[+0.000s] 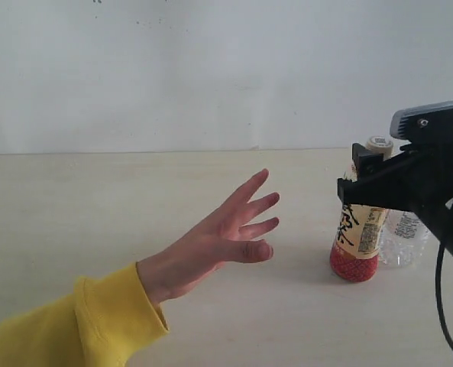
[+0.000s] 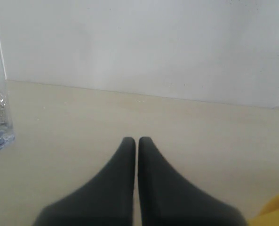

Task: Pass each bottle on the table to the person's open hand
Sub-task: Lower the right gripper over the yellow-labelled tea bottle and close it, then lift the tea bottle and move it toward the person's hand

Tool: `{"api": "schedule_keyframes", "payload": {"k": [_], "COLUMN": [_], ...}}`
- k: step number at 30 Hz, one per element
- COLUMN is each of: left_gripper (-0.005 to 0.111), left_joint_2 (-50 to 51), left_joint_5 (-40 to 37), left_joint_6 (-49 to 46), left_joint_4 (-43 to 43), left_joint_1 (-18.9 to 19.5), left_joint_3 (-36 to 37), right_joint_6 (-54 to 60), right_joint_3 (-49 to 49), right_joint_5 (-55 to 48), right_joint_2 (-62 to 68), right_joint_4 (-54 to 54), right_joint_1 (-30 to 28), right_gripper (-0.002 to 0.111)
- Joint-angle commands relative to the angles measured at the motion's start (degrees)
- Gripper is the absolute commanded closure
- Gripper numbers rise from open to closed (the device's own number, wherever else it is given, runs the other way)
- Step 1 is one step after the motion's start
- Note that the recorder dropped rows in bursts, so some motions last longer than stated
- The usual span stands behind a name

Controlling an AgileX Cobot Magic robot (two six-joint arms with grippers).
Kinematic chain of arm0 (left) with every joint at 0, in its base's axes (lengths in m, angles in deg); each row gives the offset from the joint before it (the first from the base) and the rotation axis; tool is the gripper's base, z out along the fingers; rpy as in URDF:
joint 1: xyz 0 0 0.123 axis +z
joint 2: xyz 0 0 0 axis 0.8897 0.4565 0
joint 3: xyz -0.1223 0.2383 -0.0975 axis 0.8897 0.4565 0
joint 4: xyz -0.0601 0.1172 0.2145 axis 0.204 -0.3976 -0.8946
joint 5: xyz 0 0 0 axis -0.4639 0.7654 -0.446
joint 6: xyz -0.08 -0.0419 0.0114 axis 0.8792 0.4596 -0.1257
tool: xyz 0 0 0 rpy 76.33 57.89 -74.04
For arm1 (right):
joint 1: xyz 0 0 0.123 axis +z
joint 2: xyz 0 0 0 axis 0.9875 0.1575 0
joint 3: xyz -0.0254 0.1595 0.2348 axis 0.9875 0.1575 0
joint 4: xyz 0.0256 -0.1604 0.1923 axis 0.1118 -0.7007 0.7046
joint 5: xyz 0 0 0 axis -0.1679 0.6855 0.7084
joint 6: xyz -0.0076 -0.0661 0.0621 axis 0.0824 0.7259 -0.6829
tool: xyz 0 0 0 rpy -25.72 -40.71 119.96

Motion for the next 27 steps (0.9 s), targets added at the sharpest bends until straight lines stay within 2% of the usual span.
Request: {"api": "schedule_keyframes", "payload": {"k": [1,14,16,20,24,27], "left_gripper": [0.103,0.103,0.103,0.103,0.103,0.103], "left_joint_2": [-0.15,-0.15,-0.15,-0.15,-0.15,-0.15], "left_joint_5": [0.05,0.05,0.05,0.05,0.05,0.05], "left_joint_6": [0.03,0.03,0.03,0.03,0.03,0.03], "left_joint_4": [-0.14,-0.14,-0.14,-0.14,-0.14,-0.14], "left_joint_1": [0.15,0.15,0.15,0.15,0.15,0.15], "left_joint_3": [-0.11,-0.11,-0.11,-0.11,-0.11,-0.11], "right_joint_6": [-4.42,-1.79,-1.13,-0.98,-0.98,-0.98], "right_joint_3": [-0.54,-5.26,-5.26,-5.26,-5.26,-5.26], "right_joint_5": [-2.16,-5.26,-6.05,-6.41,-5.51,-5.8], "right_joint_2": [0.01,3.28,3.28,3.28,3.28,3.14], "right_joint_4": [-5.97,-3.99,-3.29,-2.32,-2.97,-4.66], "right_joint_1": [-2.55,-2.59,-2.59,-2.59,-2.59,-2.59], "right_gripper": [0.037,0.041,0.048,0.072,0.108,0.108]}}
